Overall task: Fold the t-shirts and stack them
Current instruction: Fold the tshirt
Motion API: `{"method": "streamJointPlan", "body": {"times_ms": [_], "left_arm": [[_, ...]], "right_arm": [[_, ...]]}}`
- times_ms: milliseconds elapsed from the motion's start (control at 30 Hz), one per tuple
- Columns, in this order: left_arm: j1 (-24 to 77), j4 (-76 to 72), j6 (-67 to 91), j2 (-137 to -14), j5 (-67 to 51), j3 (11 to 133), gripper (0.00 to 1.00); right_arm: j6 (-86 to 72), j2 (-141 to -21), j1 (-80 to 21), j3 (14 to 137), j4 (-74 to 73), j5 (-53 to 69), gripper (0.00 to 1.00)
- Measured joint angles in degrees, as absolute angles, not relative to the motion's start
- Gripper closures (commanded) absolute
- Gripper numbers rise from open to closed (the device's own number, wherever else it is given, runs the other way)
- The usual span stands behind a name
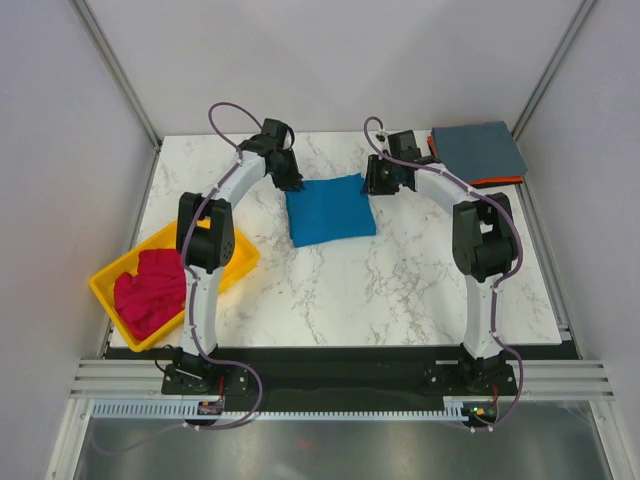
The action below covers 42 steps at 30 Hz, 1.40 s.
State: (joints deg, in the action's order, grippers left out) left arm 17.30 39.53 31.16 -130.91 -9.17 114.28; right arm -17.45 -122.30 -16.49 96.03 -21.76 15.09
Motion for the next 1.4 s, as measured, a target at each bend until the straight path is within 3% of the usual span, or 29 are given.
{"method": "streamJointPlan", "body": {"times_ms": [367,700,1000,1233,1300,1400], "left_arm": [[14.1,38.9,30.1,-142.0,-10.8,124.3,0.74],[13.8,39.1,28.3,-140.0,-14.5,127.4,0.67],[15.7,38.5,27.3,-120.1,-15.6,111.3,0.69],[22.3,37.6,27.1,-117.8,-15.0,100.3,0.72],[23.9,37.7,27.1,-118.8,-14.5,97.4,0.72],[24.5,37.7,27.1,-120.0,-12.3,94.0,0.72]], "right_arm": [[-17.9,-132.0,-15.3,101.0,-17.9,14.8,0.66],[-18.0,-130.4,-15.1,99.4,-18.0,15.0,0.56],[-17.9,-119.9,-15.1,90.9,-20.4,16.5,0.53],[-17.4,-118.5,-15.2,84.7,-20.8,19.8,0.53],[-17.1,-118.5,-15.2,82.9,-20.8,20.3,0.56],[-16.7,-118.3,-15.2,80.8,-20.4,20.9,0.69]]}}
